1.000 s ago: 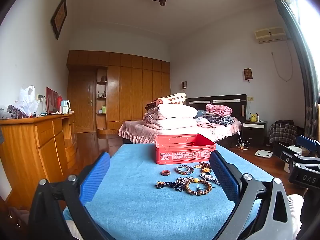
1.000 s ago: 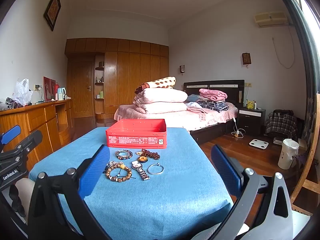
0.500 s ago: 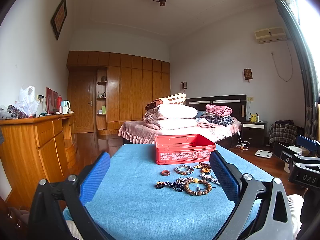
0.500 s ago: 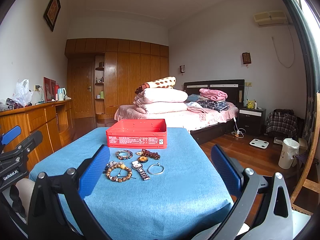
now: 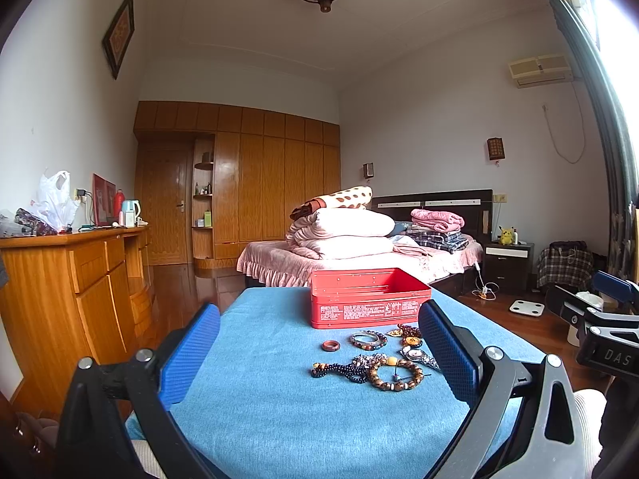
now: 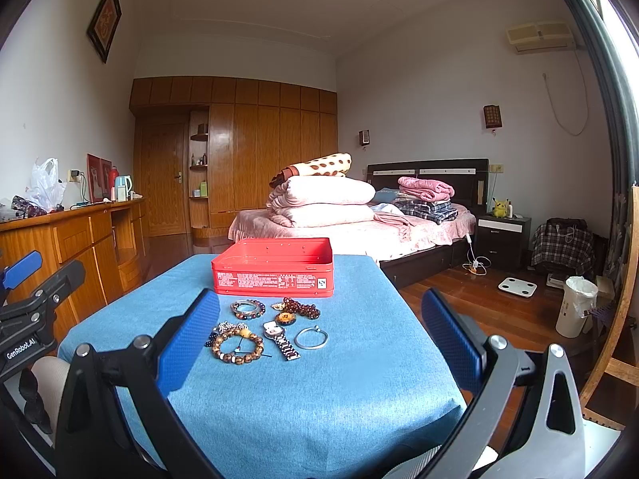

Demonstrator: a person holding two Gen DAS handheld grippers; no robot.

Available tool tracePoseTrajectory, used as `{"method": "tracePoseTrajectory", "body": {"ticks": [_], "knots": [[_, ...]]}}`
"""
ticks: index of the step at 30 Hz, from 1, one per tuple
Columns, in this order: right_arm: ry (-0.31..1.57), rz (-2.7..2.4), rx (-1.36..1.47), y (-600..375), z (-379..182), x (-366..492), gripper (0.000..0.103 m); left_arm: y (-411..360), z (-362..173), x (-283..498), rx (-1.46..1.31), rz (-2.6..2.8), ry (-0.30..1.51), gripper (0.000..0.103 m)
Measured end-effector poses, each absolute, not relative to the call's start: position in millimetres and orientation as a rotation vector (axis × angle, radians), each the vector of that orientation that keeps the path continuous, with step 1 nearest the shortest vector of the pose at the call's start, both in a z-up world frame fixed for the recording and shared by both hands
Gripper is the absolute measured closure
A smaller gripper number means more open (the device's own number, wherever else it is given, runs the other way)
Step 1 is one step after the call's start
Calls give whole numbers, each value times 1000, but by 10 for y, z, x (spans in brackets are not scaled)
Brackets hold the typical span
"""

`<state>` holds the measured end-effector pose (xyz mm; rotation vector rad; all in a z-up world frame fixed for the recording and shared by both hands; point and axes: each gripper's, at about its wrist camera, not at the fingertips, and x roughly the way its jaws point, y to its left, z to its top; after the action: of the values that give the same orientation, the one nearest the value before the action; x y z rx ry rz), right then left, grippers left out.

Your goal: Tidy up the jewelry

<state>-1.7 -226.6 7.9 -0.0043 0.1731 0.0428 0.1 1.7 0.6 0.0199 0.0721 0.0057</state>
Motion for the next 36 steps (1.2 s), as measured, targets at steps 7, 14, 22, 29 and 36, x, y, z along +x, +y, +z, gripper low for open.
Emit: {"method": "tracePoseTrajectory", "body": {"ticks": [7, 14, 22, 29, 36], "knots": [[173, 44, -3, -2265, 78, -18, 5, 17, 8, 0, 19, 6, 72, 6], [174, 43, -4, -2262, 76, -17, 5, 18, 7, 1, 19, 6, 72, 6], [173, 43, -4, -2261, 75, -14, 5, 20, 4, 0, 18, 6, 72, 6], [173, 43, -3, -2262, 76, -15, 5, 19, 4, 1, 19, 6, 73, 6], [174, 44, -3, -2265, 74, -14, 5, 32, 8, -30, 19, 6, 74, 6]]}}
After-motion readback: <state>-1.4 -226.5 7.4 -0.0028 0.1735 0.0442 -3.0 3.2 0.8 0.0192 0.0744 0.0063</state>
